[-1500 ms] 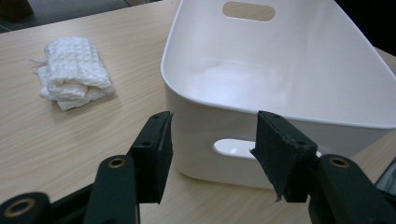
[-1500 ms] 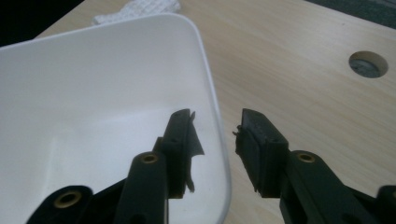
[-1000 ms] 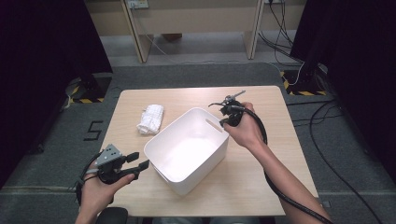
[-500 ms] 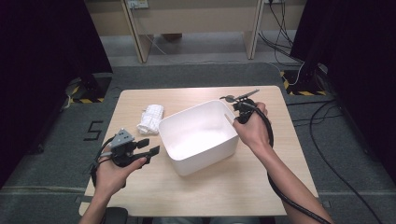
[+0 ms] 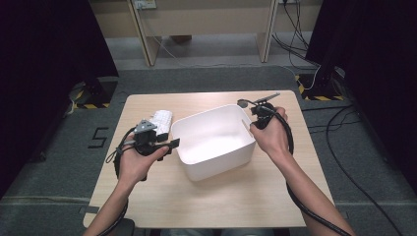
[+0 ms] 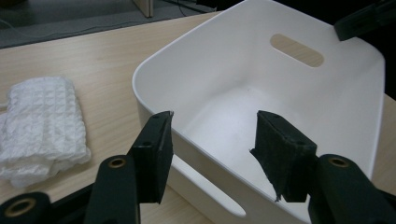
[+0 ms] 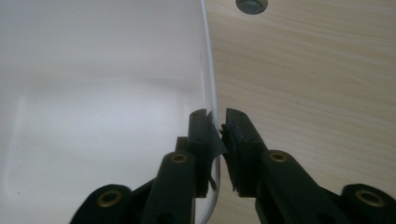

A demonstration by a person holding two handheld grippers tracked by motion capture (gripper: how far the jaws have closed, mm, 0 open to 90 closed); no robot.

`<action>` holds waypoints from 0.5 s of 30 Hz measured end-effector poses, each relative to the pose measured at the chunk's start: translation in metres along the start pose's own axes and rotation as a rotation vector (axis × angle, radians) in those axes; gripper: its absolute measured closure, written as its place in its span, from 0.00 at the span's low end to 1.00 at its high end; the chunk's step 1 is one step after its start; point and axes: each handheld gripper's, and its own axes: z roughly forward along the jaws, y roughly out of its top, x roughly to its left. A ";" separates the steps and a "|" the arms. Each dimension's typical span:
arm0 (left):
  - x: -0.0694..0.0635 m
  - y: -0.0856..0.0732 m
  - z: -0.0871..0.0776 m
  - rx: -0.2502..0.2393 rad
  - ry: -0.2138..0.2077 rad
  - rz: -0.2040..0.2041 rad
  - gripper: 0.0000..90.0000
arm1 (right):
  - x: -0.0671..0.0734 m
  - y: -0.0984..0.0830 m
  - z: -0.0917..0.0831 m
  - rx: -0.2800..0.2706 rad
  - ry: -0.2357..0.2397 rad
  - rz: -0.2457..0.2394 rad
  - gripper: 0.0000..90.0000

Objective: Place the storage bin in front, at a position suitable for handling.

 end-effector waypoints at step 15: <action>0.004 0.030 0.048 0.136 0.104 0.125 0.77 | -0.008 0.000 0.002 0.026 -0.032 0.094 0.98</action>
